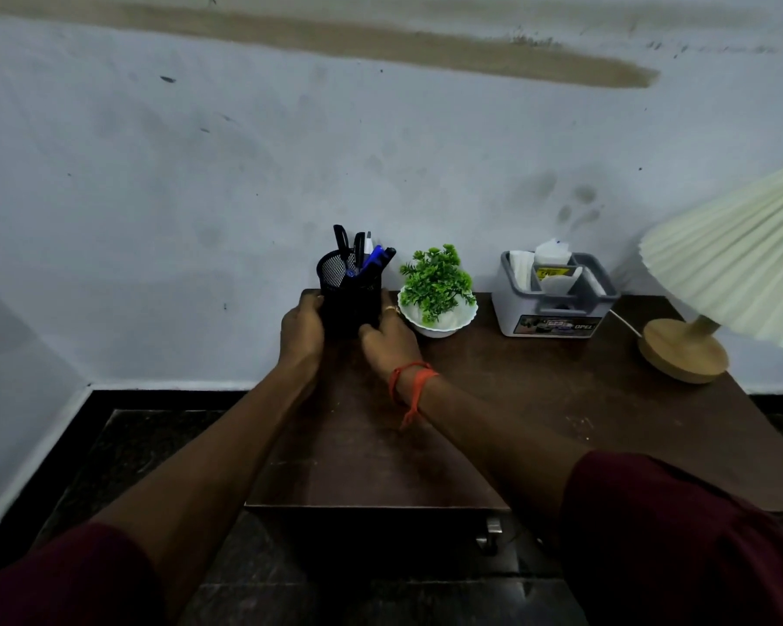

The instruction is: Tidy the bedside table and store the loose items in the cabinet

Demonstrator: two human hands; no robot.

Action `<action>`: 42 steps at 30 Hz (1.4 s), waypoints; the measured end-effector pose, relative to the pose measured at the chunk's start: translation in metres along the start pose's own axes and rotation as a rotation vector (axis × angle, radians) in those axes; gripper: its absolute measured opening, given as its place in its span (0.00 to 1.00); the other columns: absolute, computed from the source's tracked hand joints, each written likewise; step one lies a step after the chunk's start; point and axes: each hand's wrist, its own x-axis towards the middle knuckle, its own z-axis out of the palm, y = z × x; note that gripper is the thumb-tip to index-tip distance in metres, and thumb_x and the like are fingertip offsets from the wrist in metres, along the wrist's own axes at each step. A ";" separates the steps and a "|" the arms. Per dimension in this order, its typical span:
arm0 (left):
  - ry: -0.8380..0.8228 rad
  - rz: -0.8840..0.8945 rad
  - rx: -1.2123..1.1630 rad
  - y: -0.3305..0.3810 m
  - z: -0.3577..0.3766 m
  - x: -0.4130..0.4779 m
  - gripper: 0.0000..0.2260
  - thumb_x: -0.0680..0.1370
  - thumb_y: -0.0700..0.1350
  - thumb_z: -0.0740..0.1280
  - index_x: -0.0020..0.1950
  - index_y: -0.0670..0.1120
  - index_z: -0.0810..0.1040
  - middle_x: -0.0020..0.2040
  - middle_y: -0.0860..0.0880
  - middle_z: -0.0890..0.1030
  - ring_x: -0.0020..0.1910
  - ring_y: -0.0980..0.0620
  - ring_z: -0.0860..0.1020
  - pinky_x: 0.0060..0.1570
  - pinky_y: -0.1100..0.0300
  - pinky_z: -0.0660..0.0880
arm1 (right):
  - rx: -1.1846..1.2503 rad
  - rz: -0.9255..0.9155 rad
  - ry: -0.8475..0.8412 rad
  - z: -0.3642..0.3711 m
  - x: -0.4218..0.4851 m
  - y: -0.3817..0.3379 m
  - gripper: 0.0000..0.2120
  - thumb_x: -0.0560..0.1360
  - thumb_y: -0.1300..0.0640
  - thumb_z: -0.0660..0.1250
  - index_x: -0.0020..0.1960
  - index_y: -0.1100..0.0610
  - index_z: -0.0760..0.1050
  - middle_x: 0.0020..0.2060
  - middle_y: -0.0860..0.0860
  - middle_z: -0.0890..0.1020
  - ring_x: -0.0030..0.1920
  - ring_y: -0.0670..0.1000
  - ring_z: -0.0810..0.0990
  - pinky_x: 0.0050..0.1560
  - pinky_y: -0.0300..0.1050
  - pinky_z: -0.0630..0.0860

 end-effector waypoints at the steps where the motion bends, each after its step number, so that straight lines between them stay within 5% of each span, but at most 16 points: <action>1: -0.009 0.001 -0.007 -0.001 -0.001 0.000 0.12 0.76 0.50 0.59 0.42 0.51 0.81 0.49 0.44 0.84 0.50 0.46 0.81 0.55 0.52 0.77 | 0.002 0.001 -0.004 0.000 0.000 0.001 0.33 0.75 0.61 0.61 0.78 0.54 0.53 0.72 0.56 0.68 0.72 0.56 0.66 0.72 0.43 0.62; 6: 0.010 0.019 -0.033 -0.007 -0.010 -0.001 0.14 0.79 0.47 0.56 0.44 0.52 0.81 0.52 0.44 0.83 0.56 0.46 0.80 0.61 0.49 0.75 | -0.012 -0.012 -0.038 0.005 0.002 0.002 0.34 0.75 0.61 0.61 0.77 0.52 0.53 0.70 0.57 0.71 0.71 0.57 0.68 0.71 0.46 0.64; 12: -0.005 0.082 -0.048 -0.009 -0.014 -0.002 0.16 0.80 0.44 0.55 0.60 0.49 0.79 0.56 0.46 0.82 0.55 0.50 0.79 0.58 0.57 0.75 | -0.002 -0.011 -0.038 0.012 0.003 0.003 0.34 0.74 0.61 0.61 0.78 0.53 0.53 0.71 0.57 0.71 0.71 0.56 0.68 0.72 0.45 0.63; 25: 0.237 -0.026 -0.115 -0.039 0.010 -0.046 0.11 0.72 0.56 0.63 0.42 0.55 0.84 0.48 0.50 0.85 0.52 0.49 0.82 0.61 0.49 0.76 | 0.329 0.019 0.019 -0.005 -0.035 0.051 0.25 0.75 0.70 0.59 0.72 0.60 0.65 0.68 0.56 0.73 0.66 0.50 0.74 0.70 0.49 0.69; 26: 0.220 -0.037 -0.142 -0.038 0.018 -0.056 0.10 0.74 0.53 0.64 0.40 0.54 0.84 0.49 0.49 0.84 0.52 0.48 0.81 0.61 0.50 0.76 | 0.379 0.052 0.062 -0.010 -0.037 0.057 0.23 0.76 0.70 0.59 0.70 0.61 0.67 0.66 0.58 0.74 0.64 0.51 0.75 0.69 0.50 0.70; 31: -0.018 -0.162 -0.330 -0.031 0.057 -0.073 0.18 0.81 0.44 0.55 0.68 0.38 0.72 0.65 0.41 0.77 0.64 0.44 0.77 0.59 0.56 0.73 | 0.723 0.256 0.276 -0.051 -0.035 0.067 0.18 0.78 0.69 0.58 0.67 0.61 0.68 0.63 0.64 0.75 0.64 0.61 0.76 0.60 0.50 0.73; 42: -0.174 -0.310 -0.563 -0.014 0.085 -0.060 0.23 0.79 0.50 0.57 0.72 0.42 0.69 0.70 0.43 0.73 0.68 0.45 0.73 0.62 0.56 0.69 | 0.946 0.314 0.182 -0.090 -0.026 0.046 0.22 0.80 0.67 0.52 0.73 0.58 0.64 0.69 0.60 0.71 0.70 0.57 0.70 0.66 0.53 0.69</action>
